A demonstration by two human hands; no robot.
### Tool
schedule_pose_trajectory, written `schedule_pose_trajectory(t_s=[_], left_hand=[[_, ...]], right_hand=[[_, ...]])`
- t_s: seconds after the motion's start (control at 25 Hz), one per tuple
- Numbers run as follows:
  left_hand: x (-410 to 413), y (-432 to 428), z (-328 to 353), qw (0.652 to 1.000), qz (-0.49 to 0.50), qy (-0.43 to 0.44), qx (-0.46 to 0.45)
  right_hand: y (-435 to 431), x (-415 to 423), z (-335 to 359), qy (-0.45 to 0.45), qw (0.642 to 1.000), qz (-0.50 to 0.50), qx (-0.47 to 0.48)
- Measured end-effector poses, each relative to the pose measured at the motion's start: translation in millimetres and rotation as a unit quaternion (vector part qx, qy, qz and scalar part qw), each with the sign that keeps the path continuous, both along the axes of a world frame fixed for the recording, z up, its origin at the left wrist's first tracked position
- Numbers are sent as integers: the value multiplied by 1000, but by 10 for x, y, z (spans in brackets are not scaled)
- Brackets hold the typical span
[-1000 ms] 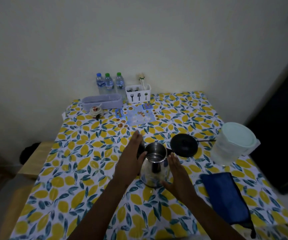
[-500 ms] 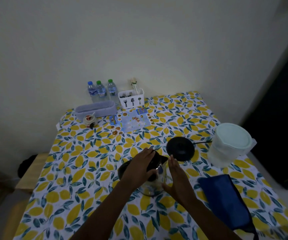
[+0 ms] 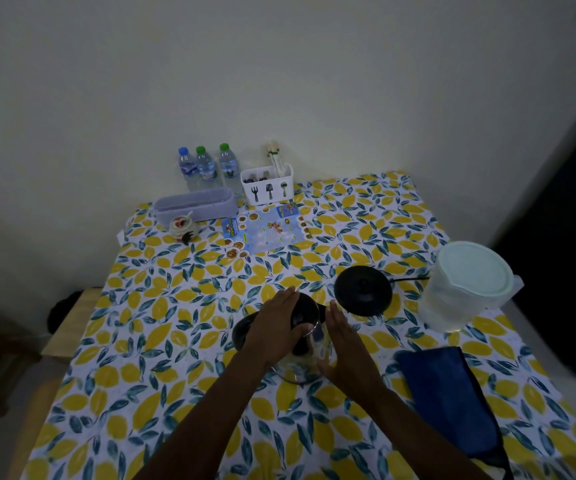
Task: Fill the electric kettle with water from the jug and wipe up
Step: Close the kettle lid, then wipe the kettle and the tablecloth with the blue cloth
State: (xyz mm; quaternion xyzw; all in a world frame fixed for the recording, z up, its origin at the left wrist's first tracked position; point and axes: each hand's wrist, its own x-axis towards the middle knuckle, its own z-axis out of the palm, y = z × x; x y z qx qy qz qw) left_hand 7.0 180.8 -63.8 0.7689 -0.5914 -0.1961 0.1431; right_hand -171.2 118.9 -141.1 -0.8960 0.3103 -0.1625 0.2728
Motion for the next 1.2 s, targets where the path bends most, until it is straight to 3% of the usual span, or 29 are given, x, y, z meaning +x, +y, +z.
schedule_pose_trajectory(t_s=[0.08,0.24,0.32,0.56,0.76,1.2], left_hand=[[-41,-8,6,1000,-2,-16,-5],[-344,5,-102,992,-46,-69,-98],[-579,-7,-223,988,-80,-56,-120],[-1192,-195,-713,987,-154,-2,-47],[-1510,-407,-1032,979,-199,40,7],[-1791,-439,-1383,979,-193,37,53]], right_hand=[[-16,-47,8,6,1000,-4,-2],[-25,-379,-69,46,997,-61,-18],[-34,-658,-160,77,992,-99,-16],[-119,-1527,-517,199,957,-211,31],[-271,-1965,-790,291,924,-237,71],[-349,-1910,-930,268,930,-247,56]])
